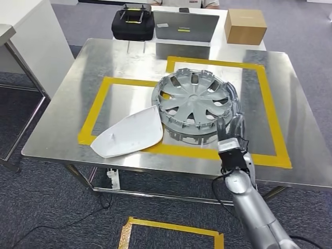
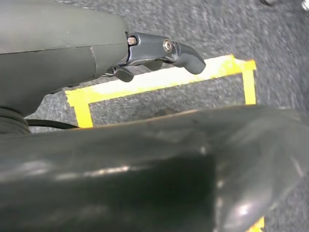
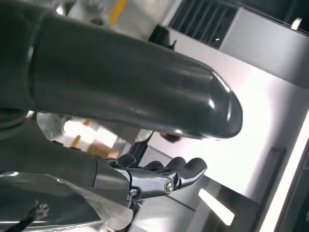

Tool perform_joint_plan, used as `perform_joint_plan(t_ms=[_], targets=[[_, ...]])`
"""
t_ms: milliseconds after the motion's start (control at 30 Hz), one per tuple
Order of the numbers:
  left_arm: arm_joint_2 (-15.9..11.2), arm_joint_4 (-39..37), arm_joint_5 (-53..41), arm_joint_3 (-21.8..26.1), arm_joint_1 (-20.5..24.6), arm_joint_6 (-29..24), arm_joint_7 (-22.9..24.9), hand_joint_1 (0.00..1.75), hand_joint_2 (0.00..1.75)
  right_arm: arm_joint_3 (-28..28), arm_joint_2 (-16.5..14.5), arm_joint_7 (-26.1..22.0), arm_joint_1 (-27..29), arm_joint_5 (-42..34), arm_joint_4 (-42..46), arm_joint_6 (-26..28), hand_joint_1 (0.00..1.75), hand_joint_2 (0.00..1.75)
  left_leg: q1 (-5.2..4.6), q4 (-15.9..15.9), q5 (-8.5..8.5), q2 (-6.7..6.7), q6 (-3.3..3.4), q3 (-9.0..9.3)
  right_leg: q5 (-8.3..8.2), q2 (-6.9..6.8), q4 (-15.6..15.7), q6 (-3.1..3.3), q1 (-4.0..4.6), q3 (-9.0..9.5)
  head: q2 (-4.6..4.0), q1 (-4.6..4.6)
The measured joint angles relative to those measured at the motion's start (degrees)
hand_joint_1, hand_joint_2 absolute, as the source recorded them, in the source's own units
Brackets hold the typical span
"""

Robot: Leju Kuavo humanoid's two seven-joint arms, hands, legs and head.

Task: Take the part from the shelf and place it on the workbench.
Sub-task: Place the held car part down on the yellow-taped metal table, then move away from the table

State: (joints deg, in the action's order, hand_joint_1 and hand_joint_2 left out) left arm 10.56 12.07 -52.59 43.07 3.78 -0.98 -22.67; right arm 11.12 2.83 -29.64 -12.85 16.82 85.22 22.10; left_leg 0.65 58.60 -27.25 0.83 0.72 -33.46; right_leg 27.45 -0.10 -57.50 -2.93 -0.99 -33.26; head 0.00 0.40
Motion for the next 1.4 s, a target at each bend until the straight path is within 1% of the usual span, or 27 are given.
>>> perform_joint_plan(t_ms=[67,167,200,233,267,333,400,500,533,600,667,700,733,767,833,900,1000,1033,1067,1100,1167,1200,1233,1267,1300,1333,1400], targets=[[0.04,0.0,0.55,0.42,-0.57,-0.75,-0.03,0.0,0.0,-1.27,-1.42,-2.07,4.36,-4.44,2.91,-1.02,0.0,0.0,0.16,-0.42,0.34,-0.01,0.77,0.23,2.15,0.02,-2.58,-0.36,-0.09,-1.14,0.0,0.15],[0.19,0.0,1.64,1.32,-1.12,-1.5,-0.21,0.0,0.0,-2.7,-3.48,-3.55,11.79,-8.23,6.43,-2.28,0.0,0.0,0.01,-0.46,0.57,-0.07,1.34,0.12,7.97,0.05,-13.44,-0.47,-0.12,-5.87,0.0,0.31],[0.27,0.0,2.05,1.67,-1.27,-1.62,-0.44,0.0,0.0,-3.11,-4.08,-3.72,14.12,-9.46,7.18,-2.88,0.0,0.0,-0.09,-0.44,0.58,-0.06,1.37,0.07,8.75,0.05,-15.82,-0.45,-0.12,-6.82,0.0,0.3],[0.38,0.0,2.43,2.04,-1.41,-1.68,-0.74,0.0,0.0,-3.5,-4.71,-3.86,16.25,-11.04,7.77,-3.77,0.0,0.0,-0.17,-0.42,0.58,-0.06,1.38,0.04,8.42,0.05,-16.12,-0.38,-0.11,-6.78,0.0,0.31],[0.51,0.0,2.74,2.38,-1.5,-1.69,-1.1,0.0,0.0,-3.9,-5.35,-3.88,18.04,-12.92,8.22,-4.95,0.0,0.0,-0.23,-0.39,0.58,-0.06,1.37,0.04,7.02,0.04,-13.92,-0.22,-0.11,-5.5,0.0,0.31],[0.85,0.0,3.01,3.0,-1.5,-1.73,-1.61,0.0,0.0,-4.69,-6.67,-3.42,20.75,-16.17,8.66,-7.14,0.0,0.0,-0.41,-0.25,0.57,-0.06,1.27,0.0,3.68,0.01,-5.95,0.23,0.0,-1.05,0.0,0.31],[1.15,0.0,3.07,3.5,-1.41,-1.87,-1.78,0.0,0.0,-5.75,-8.21,-2.43,22.33,-19.58,8.21,-8.93,0.0,0.0,-0.63,0.02,0.66,-0.12,0.78,-0.18,2.08,0.09,-0.79,0.6,0.17,1.91,0.0,0.26],[1.38,0.0,3.05,3.98,-1.42,-2.06,-1.78,0.0,0.0,-8.43,-10.76,-1.78,23.46,-24.95,5.22,-10.81,0.0,0.0,-0.53,0.16,1.05,-0.22,-0.39,-0.44,1.26,0.16,-0.06,1.25,0.27,2.11,0.0,0.27],[1.43,0.0,3.05,4.07,-1.45,-2.09,-1.78,0.0,0.0,-9.39,-11.44,-1.88,23.66,-25.6,4.09,-10.9,0.0,0.0,-0.47,0.63,0.42,-0.23,-0.72,-0.68,0.88,0.04,0.06,1.61,0.18,1.9,0.0,0.25],[1.49,0.0,3.04,4.21,-1.47,-2.13,-1.75,0.0,0.0,-10.91,-12.61,-2.15,23.86,-25.87,2.35,-10.89,0.0,0.0,-0.33,4.68,-3.35,-0.26,-1.31,-2.14,-0.03,-0.21,0.3,2.28,-0.03,1.07,0.0,0.1],[1.49,0.0,3.04,4.37,-1.47,-2.13,-1.74,0.0,0.0,-11.99,-13.47,-2.23,23.9,-25.92,1.02,-10.88,0.0,0.0,-0.22,11.97,-8.36,-0.29,-1.77,-4.23,-0.93,-0.26,0.24,2.56,0.05,-0.22,0.0,0.0],[1.49,0.0,3.04,4.45,-1.47,-2.13,-1.73,0.0,0.0,-12.46,-13.79,-2.23,23.91,-25.93,0.44,-10.87,0.0,0.0,-0.2,14.53,-9.78,-0.29,-1.88,-4.56,-1.41,-0.28,0.16,2.56,0.1,-0.91,0.0,0.02],[1.49,0.0,3.04,4.52,-1.47,-2.13,-1.72,0.0,0.0,-12.88,-14.04,-2.24,23.91,-25.94,-0.05,-10.86,0.0,0.0,-0.2,15.1,-10.13,-0.29,-1.87,-3.93,-1.87,-0.29,0.06,2.53,0.14,-1.6,0.0,0.01],[1.49,0.0,3.04,4.55,-1.46,-2.13,-1.7,0.0,0.0,-13.17,-14.23,-2.25,23.91,-25.94,-0.4,-10.86,0.0,0.0,-0.2,13.28,-9.43,-0.29,-1.78,-2.15,-2.32,-0.28,-0.05,2.46,0.17,-2.27,0.0,0.01],[1.49,0.0,3.04,4.59,-1.32,-2.13,-1.7,0.0,0.0,-13.6,-14.61,-2.3,23.91,-25.93,-0.87,-10.86,0.0,0.0,-0.27,4.61,-7.02,-0.29,-1.31,3.8,-3.27,-0.22,-0.23,2.16,0.24,-3.34,0.0,0.01],[1.52,0.0,3.03,4.6,-1.1,-2.13,-1.7,0.0,0.0,-13.93,-14.87,-2.36,23.88,-25.93,-1.2,-10.87,0.0,0.0,-0.55,-1.8,-5.46,-0.22,-0.65,7.78,-4.22,-0.23,-0.26,1.63,0.34,-3.81,0.0,0.12],[1.6,0.0,3.01,4.66,-1.14,-2.15,-1.7,0.0,0.0,-14.22,-15.13,-2.44,23.88,-25.93,-1.64,-10.87,0.0,0.0,-0.93,-2.51,-4.13,-0.24,0.4,7.57,-5.56,-0.23,0.15,0.67,0.13,-3.95,0.0,0.23],[1.62,0.0,3.02,4.7,-1.16,-2.15,-1.69,0.0,0.0,-14.35,-15.18,-2.46,23.93,-25.93,-1.77,-10.86,0.0,0.0,-0.87,-2.59,-3.45,-0.4,0.82,7.06,-5.11,-0.16,0.01,0.38,0.02,-4.22,0.0,0.22],[1.66,0.0,3.02,4.73,-1.16,-2.15,-1.69,0.0,0.0,-14.5,-15.2,-2.41,23.97,-25.94,-1.9,-10.85,0.0,0.0,-0.78,-2.73,-2.67,-0.56,1.26,6.36,-3.52,-0.08,-0.93,0.12,-0.05,-4.81,0.0,0.31],[1.69,0.0,3.01,4.76,-1.16,-2.15,-1.67,0.0,0.0,-14.66,-15.2,-2.18,23.98,-26.02,-2.02,-10.83,0.0,0.0,-0.67,-2.86,-1.85,-0.73,1.61,5.46,-0.83,-0.02,-3.08,-0.09,-0.09,-5.68,0.0,0.43],[1.72,0.0,2.94,4.81,-1.14,-2.2,-1.46,0.0,0.0,-15.39,-15.3,-0.49,23.84,-26.92,-2.72,-10.32,0.0,0.0,-0.74,-2.8,-0.37,-0.86,1.94,3.45,5.42,0.01,-10.44,-0.38,-0.09,-7.58,0.0,0.66],[1.74,0.0,2.91,4.86,-1.17,-2.24,-1.27,0.0,0.0,-16.07,-15.42,0.32,23.66,-27.15,-3.61,-9.59,0.0,0.0,-0.78,-2.72,0.38,-0.9,1.94,2.42,7.08,0.01,-14.08,-0.48,-0.09,-7.99,0.0,0.66],[1.76,0.0,2.88,4.91,-1.2,-2.28,-1.09,0.0,0.0,-16.97,-15.54,0.8,23.39,-26.99,-5.03,-8.48,0.0,0.0,-0.82,-2.61,1.1,-0.93,1.89,1.41,7.26,0.01,-16.4,-0.54,-0.09,-7.68,0.0,0.64],[1.8,0.0,2.87,4.97,-1.22,-2.32,-0.96,0.0,0.0,-18.03,-15.65,0.5,22.98,-26.09,-7.06,-7.13,0.0,0.0,-0.82,-2.42,1.75,-0.95,1.79,0.43,6.13,0.0,-16.74,-0.57,-0.09,-6.35,0.0,0.65],[1.87,0.0,2.87,5.03,-1.24,-2.37,-0.87,0.0,0.0,-19.2,-15.72,-0.19,22.45,-24.93,-9.56,-5.96,0.0,0.0,-0.8,-2.19,2.3,-0.95,1.65,-0.45,4.45,0.0,-14.98,-0.53,-0.09,-3.99,0.0,0.65],[1.95,0.0,2.88,5.08,-1.22,-2.42,-0.83,0.0,0.0,-20.43,-15.77,-0.92,21.8,-23.96,-12.39,-5.24,0.0,0.0,-0.79,-1.9,2.78,-0.95,1.45,-1.12,3.21,0.0,-11.38,-0.44,-0.09,-0.67,0.0,0.67],[2.11,0.0,2.89,5.19,-1.15,-2.5,-0.74,0.0,0.0,-23.24,-15.85,-1.72,20.0,-23.61,-18.81,-5.82,0.0,0.0,-0.91,-1.25,3.62,-0.96,0.89,-2.17,3.54,0.0,-2.23,-0.06,0.02,6.21,0.0,0.68]])
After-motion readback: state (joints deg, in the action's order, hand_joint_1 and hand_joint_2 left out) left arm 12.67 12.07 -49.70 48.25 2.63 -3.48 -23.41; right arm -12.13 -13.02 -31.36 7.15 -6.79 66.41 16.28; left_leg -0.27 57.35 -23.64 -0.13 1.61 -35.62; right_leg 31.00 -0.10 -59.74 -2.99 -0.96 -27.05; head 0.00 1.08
